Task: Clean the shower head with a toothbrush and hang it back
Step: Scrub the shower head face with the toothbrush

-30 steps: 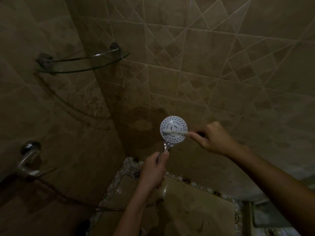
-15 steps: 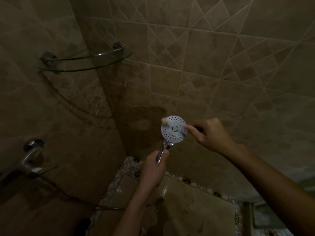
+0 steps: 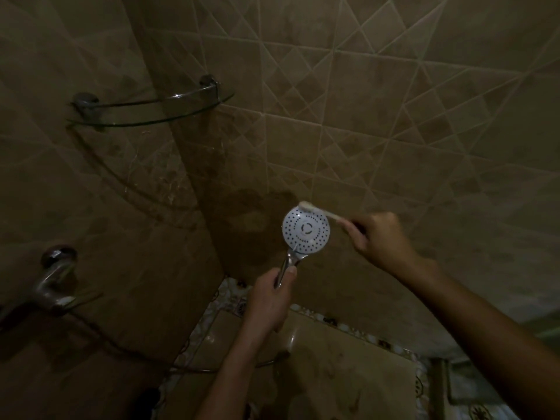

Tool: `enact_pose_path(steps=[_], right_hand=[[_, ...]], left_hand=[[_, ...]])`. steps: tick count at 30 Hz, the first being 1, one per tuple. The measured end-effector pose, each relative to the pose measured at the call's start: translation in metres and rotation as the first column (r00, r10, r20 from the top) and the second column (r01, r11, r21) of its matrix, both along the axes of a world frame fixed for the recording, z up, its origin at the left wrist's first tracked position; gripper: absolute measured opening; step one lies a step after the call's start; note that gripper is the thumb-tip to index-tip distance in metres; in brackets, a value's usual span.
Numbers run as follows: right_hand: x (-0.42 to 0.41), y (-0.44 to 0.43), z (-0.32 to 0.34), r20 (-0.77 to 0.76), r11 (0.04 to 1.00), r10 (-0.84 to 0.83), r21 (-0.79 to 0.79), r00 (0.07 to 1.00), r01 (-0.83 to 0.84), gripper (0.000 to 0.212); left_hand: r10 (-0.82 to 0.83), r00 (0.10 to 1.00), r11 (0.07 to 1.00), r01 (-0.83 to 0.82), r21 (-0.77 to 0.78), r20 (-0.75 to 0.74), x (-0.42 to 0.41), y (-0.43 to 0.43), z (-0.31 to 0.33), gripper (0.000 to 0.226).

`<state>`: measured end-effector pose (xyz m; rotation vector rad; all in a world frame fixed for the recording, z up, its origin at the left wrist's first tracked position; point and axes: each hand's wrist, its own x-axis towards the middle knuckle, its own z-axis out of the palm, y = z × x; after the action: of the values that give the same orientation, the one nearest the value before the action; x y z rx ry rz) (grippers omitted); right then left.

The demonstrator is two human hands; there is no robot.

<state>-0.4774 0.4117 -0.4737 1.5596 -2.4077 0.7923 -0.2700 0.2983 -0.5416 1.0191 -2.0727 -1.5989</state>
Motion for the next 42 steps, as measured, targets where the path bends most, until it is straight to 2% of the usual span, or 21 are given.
enact_pose_path(steps=[1, 2, 5, 6, 10, 12, 14, 15, 16, 19, 21, 24, 25, 28, 29, 33, 35, 37, 38, 40, 42], right_hand=[[-0.002, -0.001, 0.002, -0.018, 0.996, -0.067, -0.059, 0.998, 0.066, 0.032], [0.000, 0.000, 0.004, -0.017, 0.997, -0.035, -0.069, 0.999, 0.033, 0.030], [0.015, 0.006, 0.009, 0.133, 0.941, 0.302, 0.116, 0.944, -0.318, 0.019], [0.016, 0.007, 0.006, 0.140, 0.929, 0.312, 0.162, 0.940, -0.332, 0.019], [0.002, 0.004, 0.000, 0.008, 0.995, -0.085, -0.056, 0.996, 0.086, 0.029], [0.003, 0.006, 0.002, 0.026, 0.997, 0.028, -0.068, 0.999, -0.027, 0.031], [0.010, 0.010, 0.005, 0.112, 0.962, 0.257, 0.065, 0.960, -0.265, 0.026], [0.011, 0.011, 0.002, 0.130, 0.946, 0.287, 0.119, 0.949, -0.303, 0.024], [0.009, 0.012, -0.001, 0.113, 0.960, 0.241, 0.116, 0.964, -0.254, 0.026], [-0.001, 0.007, -0.004, 0.060, 0.995, -0.084, -0.048, 0.995, 0.087, 0.027], [0.002, 0.008, 0.000, 0.086, 0.997, -0.028, -0.073, 0.996, 0.034, 0.024], [0.014, 0.012, -0.001, 0.144, 0.962, 0.249, 0.080, 0.958, -0.262, 0.023], [0.013, 0.012, -0.004, 0.124, 0.966, 0.228, 0.093, 0.966, -0.240, 0.025], [0.002, 0.006, -0.011, 0.047, 0.997, -0.066, -0.037, 0.997, 0.068, 0.029], [-0.001, 0.005, -0.011, 0.038, 0.993, -0.096, -0.071, 0.995, 0.098, 0.029], [0.005, 0.013, -0.013, 0.141, 0.970, 0.219, 0.077, 0.966, -0.231, 0.034], [0.003, 0.013, -0.017, 0.127, 0.988, 0.130, 0.062, 0.983, -0.138, 0.033], [-0.002, 0.009, -0.016, 0.081, 0.995, -0.052, -0.075, 0.995, 0.058, 0.027], [-0.003, 0.007, -0.014, 0.082, 0.989, -0.071, -0.123, 0.994, 0.081, 0.024], [-0.002, 0.008, -0.010, 0.099, 0.991, 0.098, -0.099, 0.990, -0.088, 0.023], [0.004, 0.012, -0.013, 0.131, 0.965, 0.255, 0.034, 0.958, -0.261, 0.024]], left_hand=[[0.002, 1.000, 1.000, -0.002, -0.006, 0.001, 0.000, 0.000, 0.001, 0.038], [0.006, 1.000, 1.000, -0.006, -0.012, 0.001, 0.001, 0.001, 0.001, 0.038], [0.007, 1.000, 1.000, -0.007, -0.024, 0.003, 0.000, 0.002, 0.003, 0.039], [0.001, 1.000, 1.000, -0.001, -0.022, 0.003, 0.000, 0.002, 0.004, 0.040], [-0.015, 1.000, 1.000, 0.015, 0.014, 0.014, -0.001, 0.003, 0.005, 0.039], [-0.014, 1.000, 0.999, 0.014, 0.049, 0.009, -0.001, 0.004, 0.006, 0.038], [-0.013, 1.000, 0.997, 0.013, 0.076, 0.000, -0.001, 0.005, 0.005, 0.038], [-0.010, 1.000, 0.997, 0.011, 0.082, -0.004, -0.001, 0.005, 0.005, 0.038], [-0.012, 1.000, 0.996, 0.013, 0.085, -0.004, -0.001, 0.005, 0.006, 0.038], [-0.019, 1.000, 0.994, 0.019, 0.112, 0.003, -0.003, 0.006, 0.009, 0.038], [-0.028, 1.000, 0.994, 0.027, 0.111, 0.013, -0.003, 0.007, 0.009, 0.039], [-0.036, 0.999, 0.989, 0.035, 0.147, 0.002, -0.003, 0.007, 0.010, 0.038], [-0.035, 0.999, 0.987, 0.035, 0.158, 0.000, -0.003, 0.007, 0.011, 0.038], [-0.034, 0.999, 0.981, 0.031, 0.192, 0.009, -0.004, 0.009, 0.013, 0.038], [-0.030, 1.000, 0.979, 0.027, 0.200, 0.010, -0.003, 0.010, 0.013, 0.038], [-0.019, 1.000, 0.961, 0.022, 0.275, -0.013, -0.003, 0.011, 0.015, 0.036], [-0.018, 0.999, 0.951, 0.026, 0.310, -0.028, -0.004, 0.010, 0.018, 0.034], [-0.022, 1.000, 0.945, 0.027, 0.325, -0.020, -0.004, 0.009, 0.019, 0.033], [-0.023, 1.000, 0.943, 0.026, 0.333, -0.013, -0.003, 0.009, 0.019, 0.033], [-0.024, 1.000, 0.936, 0.026, 0.351, -0.011, -0.002, 0.009, 0.020, 0.033], [-0.021, 1.000, 0.933, 0.026, 0.359, -0.019, -0.001, 0.008, 0.021, 0.033]])
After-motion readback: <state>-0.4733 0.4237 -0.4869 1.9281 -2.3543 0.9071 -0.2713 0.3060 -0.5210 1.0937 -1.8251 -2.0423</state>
